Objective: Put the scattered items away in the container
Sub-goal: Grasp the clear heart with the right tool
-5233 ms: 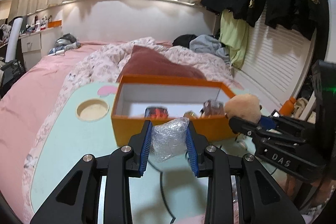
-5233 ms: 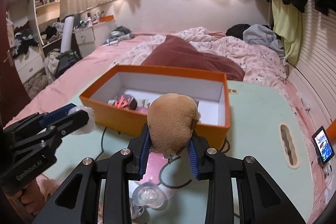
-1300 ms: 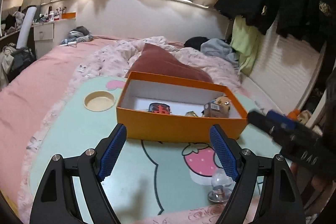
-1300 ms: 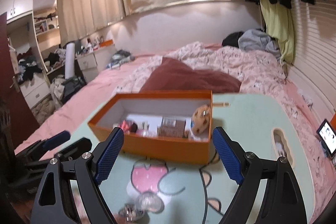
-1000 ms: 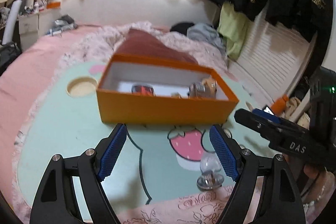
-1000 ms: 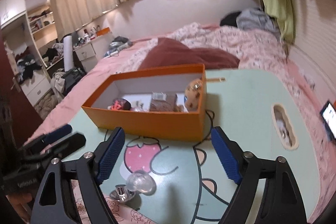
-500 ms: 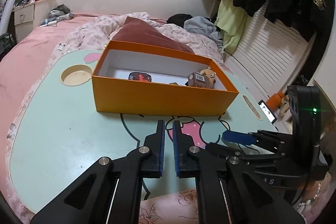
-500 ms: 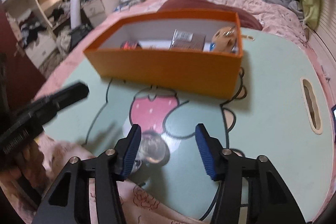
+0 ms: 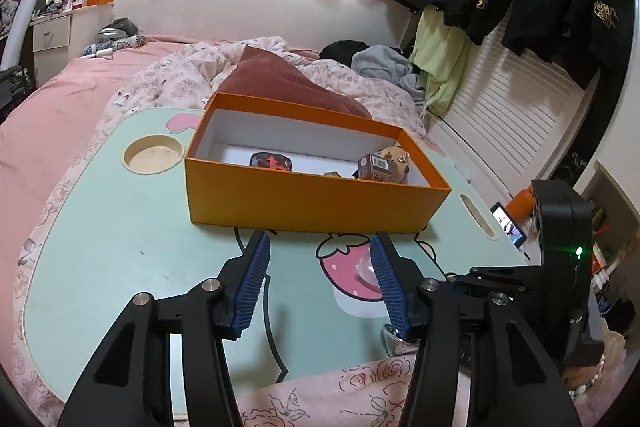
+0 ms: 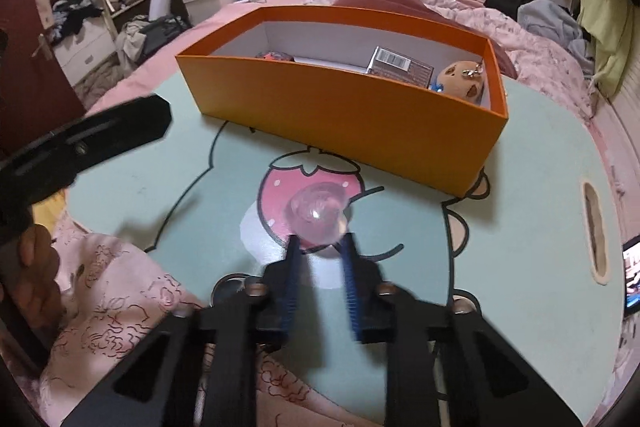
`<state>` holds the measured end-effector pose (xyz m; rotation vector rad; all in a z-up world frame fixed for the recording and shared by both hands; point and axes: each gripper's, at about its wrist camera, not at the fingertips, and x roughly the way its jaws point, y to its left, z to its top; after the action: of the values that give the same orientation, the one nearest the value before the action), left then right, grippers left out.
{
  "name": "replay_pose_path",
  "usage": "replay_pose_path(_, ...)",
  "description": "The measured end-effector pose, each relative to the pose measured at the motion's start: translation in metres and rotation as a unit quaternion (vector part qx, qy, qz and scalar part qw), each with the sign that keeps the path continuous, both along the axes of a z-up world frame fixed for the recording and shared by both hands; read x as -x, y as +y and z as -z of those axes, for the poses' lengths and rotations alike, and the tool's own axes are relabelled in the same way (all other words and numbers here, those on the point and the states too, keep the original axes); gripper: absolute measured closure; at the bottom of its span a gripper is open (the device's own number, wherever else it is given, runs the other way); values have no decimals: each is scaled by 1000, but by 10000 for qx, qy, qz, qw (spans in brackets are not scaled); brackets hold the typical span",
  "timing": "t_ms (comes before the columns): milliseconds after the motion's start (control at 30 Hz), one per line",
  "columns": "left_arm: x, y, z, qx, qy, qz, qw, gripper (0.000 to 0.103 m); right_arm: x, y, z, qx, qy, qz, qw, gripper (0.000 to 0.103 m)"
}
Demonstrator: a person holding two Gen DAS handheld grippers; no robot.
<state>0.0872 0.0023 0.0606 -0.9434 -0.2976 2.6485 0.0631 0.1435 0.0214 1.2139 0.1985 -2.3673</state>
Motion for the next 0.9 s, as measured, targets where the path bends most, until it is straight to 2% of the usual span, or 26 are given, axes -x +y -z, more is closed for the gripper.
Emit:
replay_pose_path(33,0,0,0,-6,-7,-5,10000,50,2,2,0,88,-44,-18,10000,96)
replay_pose_path(133,0,-2,1,-43,-22,-24,10000,50,5,6,0,285,-150,-22,9995,95)
replay_pose_path(167,0,-2,1,-44,-27,-21,10000,50,5,7,-2,311,-140,-38,9994,90)
replay_pose_path(200,1,-1,2,-43,-34,-17,10000,50,5,7,-4,324,-94,-39,9994,84)
replay_pose_path(267,1,-1,3,-45,-53,-3,10000,50,4,3,-7,308,-32,-38,9995,47)
replay_pose_path(333,1,0,3,-51,-67,4,10000,50,6,-1,-10,325,-13,-113,9994,39)
replay_pose_path(500,1,0,4,-65,-72,-4,10000,50,22,-13,-7,197,-132,-83,9997,39)
replay_pose_path(600,1,-1,3,-72,-80,-9,9999,50,28,-18,-3,62,-157,-7,9999,46)
replay_pose_path(667,1,0,4,-81,-88,-7,9999,50,27,-18,-1,14,-115,4,9999,67)
replay_pose_path(833,1,-1,2,-89,-52,14,9999,50,21,-11,-6,229,83,49,9997,67)
replay_pose_path(900,5,-2,-1,-249,-159,380,9988,50,17,-1,-14,489,271,159,9983,67)
